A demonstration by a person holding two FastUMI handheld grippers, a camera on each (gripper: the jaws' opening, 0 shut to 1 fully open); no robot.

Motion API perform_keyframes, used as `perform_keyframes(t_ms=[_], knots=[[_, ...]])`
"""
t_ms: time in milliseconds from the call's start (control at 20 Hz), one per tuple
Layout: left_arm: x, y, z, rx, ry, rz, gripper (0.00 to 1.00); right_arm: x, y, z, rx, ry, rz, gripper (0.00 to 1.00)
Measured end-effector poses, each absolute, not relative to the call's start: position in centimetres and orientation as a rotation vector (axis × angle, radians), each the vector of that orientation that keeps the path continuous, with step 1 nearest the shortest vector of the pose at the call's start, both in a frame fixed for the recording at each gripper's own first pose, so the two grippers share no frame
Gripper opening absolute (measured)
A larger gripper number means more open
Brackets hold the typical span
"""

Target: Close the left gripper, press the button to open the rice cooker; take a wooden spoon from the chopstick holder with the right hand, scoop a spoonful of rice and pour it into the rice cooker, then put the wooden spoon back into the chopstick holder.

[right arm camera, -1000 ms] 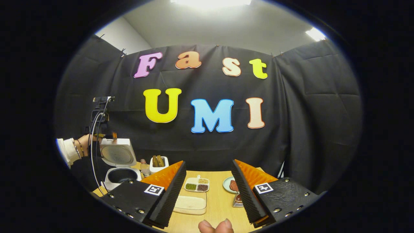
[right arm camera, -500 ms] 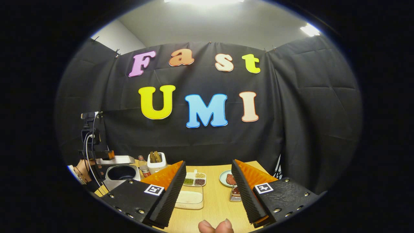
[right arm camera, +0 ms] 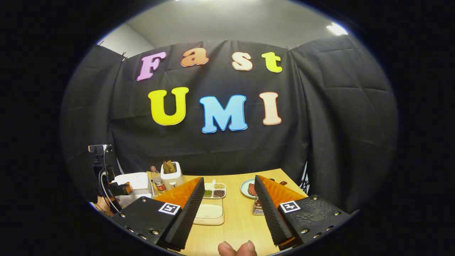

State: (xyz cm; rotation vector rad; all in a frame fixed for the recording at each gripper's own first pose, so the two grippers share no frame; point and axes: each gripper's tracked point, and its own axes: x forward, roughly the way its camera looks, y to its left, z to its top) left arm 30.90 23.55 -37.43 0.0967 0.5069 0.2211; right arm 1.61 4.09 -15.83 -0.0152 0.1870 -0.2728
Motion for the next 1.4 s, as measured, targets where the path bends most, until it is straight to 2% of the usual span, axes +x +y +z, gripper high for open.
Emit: perform_keyframes(t_ms=[400,600,800,950,1000,1100,1150,1400], knots=[[30.1,23.5,-38.7,0.045,0.472,0.210,0.99,1.6,4.5,-16.1,0.007,0.191,-0.272,0.87],[29.5,22.8,-38.1,0.069,0.515,0.169,0.97,0.9,4.3,-15.7,0.013,0.179,-0.269,0.87],[26.7,20.2,-31.7,0.020,0.402,0.150,0.97,0.3,3.4,-15.2,0.004,0.175,-0.269,0.87],[23.0,14.9,-25.6,0.035,0.322,0.055,0.94,0.4,2.3,-14.2,0.003,0.153,-0.261,0.87],[21.8,13.1,-23.6,0.043,0.297,0.030,0.96,0.5,1.9,-13.6,0.011,0.144,-0.255,0.87],[18.8,10.2,-19.8,0.040,0.253,-0.001,0.94,0.5,0.9,-11.7,0.020,0.107,-0.240,0.87],[17.1,8.4,-17.9,0.030,0.227,-0.015,0.96,0.5,0.2,-10.8,0.020,0.087,-0.234,0.87],[10.3,0.5,-9.7,0.026,0.102,-0.090,0.94,-0.7,-2.8,-7.2,0.027,0.019,-0.193,0.87]])
